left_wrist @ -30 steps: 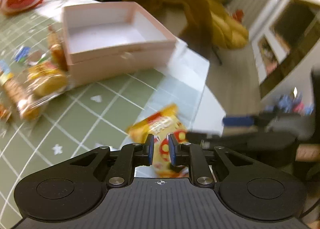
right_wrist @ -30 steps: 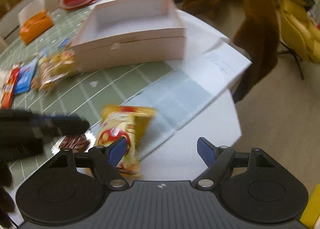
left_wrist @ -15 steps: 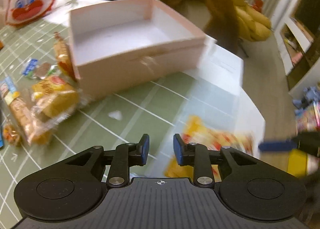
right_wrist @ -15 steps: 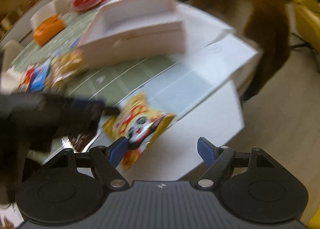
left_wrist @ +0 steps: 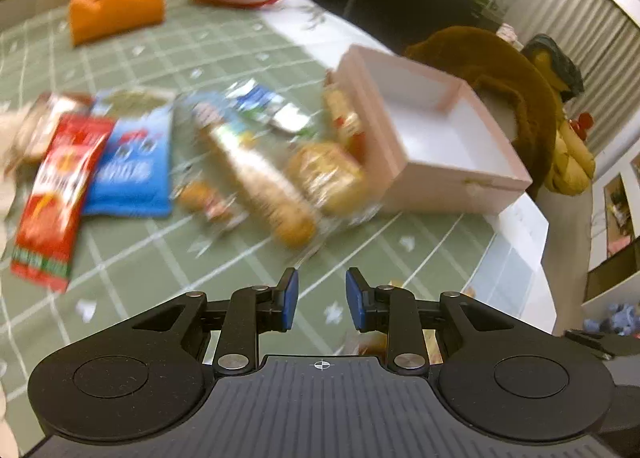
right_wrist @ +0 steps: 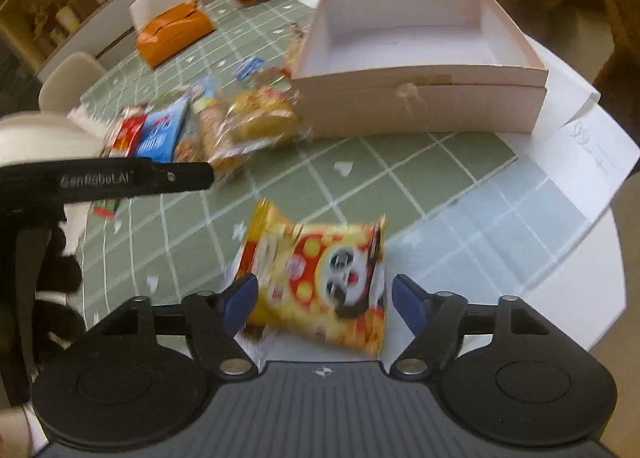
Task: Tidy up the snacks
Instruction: 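Grasp the yellow panda snack bag with the left gripper and lift it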
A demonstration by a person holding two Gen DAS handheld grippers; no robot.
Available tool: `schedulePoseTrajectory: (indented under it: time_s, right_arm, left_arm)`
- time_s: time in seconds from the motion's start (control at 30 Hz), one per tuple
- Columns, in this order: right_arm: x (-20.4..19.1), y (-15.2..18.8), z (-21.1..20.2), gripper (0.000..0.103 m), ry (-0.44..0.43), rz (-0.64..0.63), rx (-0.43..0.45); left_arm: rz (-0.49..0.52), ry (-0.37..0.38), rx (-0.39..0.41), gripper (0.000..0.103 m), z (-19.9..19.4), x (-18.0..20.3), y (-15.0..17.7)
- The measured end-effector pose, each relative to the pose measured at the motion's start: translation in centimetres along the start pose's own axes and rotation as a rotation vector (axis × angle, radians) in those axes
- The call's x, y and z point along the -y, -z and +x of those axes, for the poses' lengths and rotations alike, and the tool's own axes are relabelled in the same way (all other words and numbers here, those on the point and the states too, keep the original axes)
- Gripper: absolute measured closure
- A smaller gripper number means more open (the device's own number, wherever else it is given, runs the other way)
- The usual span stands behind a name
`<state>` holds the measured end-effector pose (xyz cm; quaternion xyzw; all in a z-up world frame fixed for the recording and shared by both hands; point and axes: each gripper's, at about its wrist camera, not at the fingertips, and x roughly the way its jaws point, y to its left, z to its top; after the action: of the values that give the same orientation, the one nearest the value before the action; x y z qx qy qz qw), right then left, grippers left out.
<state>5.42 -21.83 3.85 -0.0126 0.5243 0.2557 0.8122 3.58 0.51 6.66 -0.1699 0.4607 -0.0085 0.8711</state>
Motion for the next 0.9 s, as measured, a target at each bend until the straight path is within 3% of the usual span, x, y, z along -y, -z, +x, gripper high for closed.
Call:
schedulePoseTrajectory:
  time_s: [0.13,0.2,0.23,0.37,0.4,0.57,0.67,0.77,0.8,0.87,0.9]
  right_arm:
    - [-0.6,1.9,0.2,0.029,-0.029,-0.030,-0.077]
    - [-1.1,2.2,0.9,0.039,-0.013,-0.036,-0.103]
    - [-1.3,2.0,1.2,0.045,0.001,-0.037,-0.103]
    - [-1.4,0.3,2.0,0.046,0.114,0.019,-0.027]
    - [-1.4,-0.1,2.0,0.046,0.110,0.050,-0.021]
    - [-3.9,-0.1,2.8,0.038,0.010,0.104,-0.064]
    - [-7.3,0.4,4.0,0.027,0.077,0.002,-0.041]
    - [-9.1,0.4,5.0,0.023,0.133,-0.088,0.002]
    - [-9.4,0.4,5.1,0.024,0.151,-0.115,0.010]
    - [-9.8,0.9,4.8,0.045,0.166,-0.174,0.017]
    - [-9.6,1.1,4.5,0.051,0.143,-0.206,0.012]
  left_arm:
    - [-0.012,0.020,-0.021,0.073,-0.4,-1.2,1.1]
    - [-0.015,0.037,-0.022,0.073,-0.8,-1.4,1.4]
    - [-0.015,0.040,-0.021,0.073,-0.9,-1.5,1.4]
    - [-0.018,0.041,-0.013,0.073,-1.7,-2.2,2.0]
    - [-0.022,0.039,-0.011,0.073,-2.0,-2.5,2.2]
    - [-0.045,0.021,-0.005,0.073,-2.7,-4.5,2.8]
    - [-0.055,0.019,0.004,0.073,-3.2,-5.4,2.9]
    - [-0.061,0.016,0.010,0.073,-3.4,-5.9,3.0]
    - [-0.061,0.016,0.011,0.073,-3.4,-6.0,3.0]
    - [-0.057,0.024,0.013,0.073,-3.5,-6.2,3.0]
    - [-0.054,0.026,0.015,0.073,-3.5,-6.2,3.0]
